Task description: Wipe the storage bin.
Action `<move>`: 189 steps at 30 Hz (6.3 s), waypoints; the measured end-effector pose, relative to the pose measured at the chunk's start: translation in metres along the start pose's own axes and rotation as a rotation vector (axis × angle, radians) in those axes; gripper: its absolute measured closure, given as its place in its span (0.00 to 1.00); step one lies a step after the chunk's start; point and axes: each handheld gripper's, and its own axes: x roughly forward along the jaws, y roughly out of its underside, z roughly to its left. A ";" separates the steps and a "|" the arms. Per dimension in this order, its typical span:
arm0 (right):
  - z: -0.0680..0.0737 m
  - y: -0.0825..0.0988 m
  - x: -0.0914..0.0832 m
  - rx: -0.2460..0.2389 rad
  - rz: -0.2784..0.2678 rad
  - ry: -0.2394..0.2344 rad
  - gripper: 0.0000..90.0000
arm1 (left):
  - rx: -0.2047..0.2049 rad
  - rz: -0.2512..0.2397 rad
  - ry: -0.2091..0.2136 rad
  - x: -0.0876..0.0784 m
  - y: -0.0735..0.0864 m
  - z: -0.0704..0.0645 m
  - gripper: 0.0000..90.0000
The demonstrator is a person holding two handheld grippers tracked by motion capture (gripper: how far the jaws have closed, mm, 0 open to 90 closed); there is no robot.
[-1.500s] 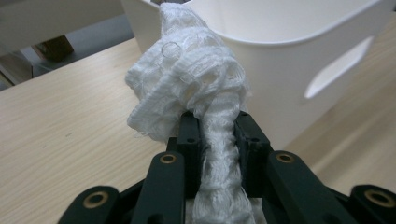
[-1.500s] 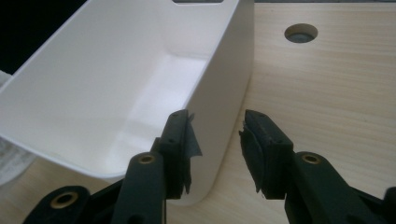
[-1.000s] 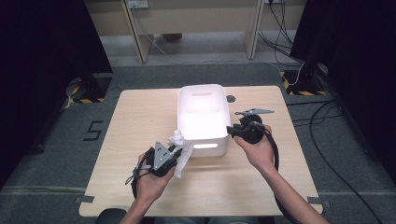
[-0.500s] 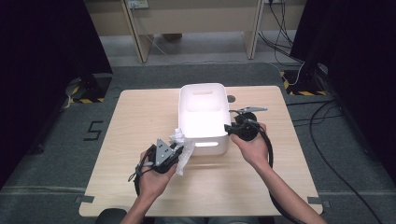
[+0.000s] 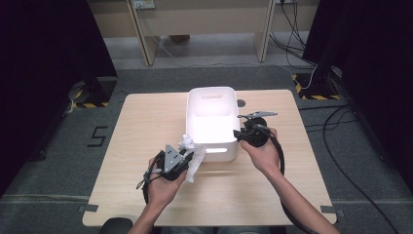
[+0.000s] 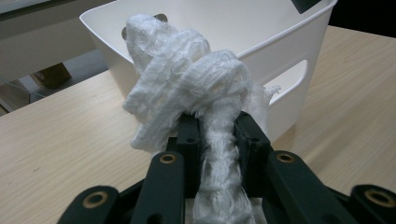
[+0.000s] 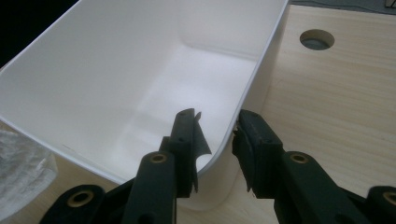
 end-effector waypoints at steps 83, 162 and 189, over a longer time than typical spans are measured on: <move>-0.002 -0.001 0.002 0.013 -0.005 -0.015 0.76 | -0.016 0.104 0.038 0.029 0.017 -0.010 0.83; 0.000 -0.001 0.004 0.008 -0.009 -0.013 0.74 | -0.001 0.156 0.073 0.059 0.037 -0.029 0.83; 0.000 -0.001 0.004 0.012 -0.011 -0.011 0.74 | -0.019 0.131 0.086 0.055 0.023 -0.030 0.83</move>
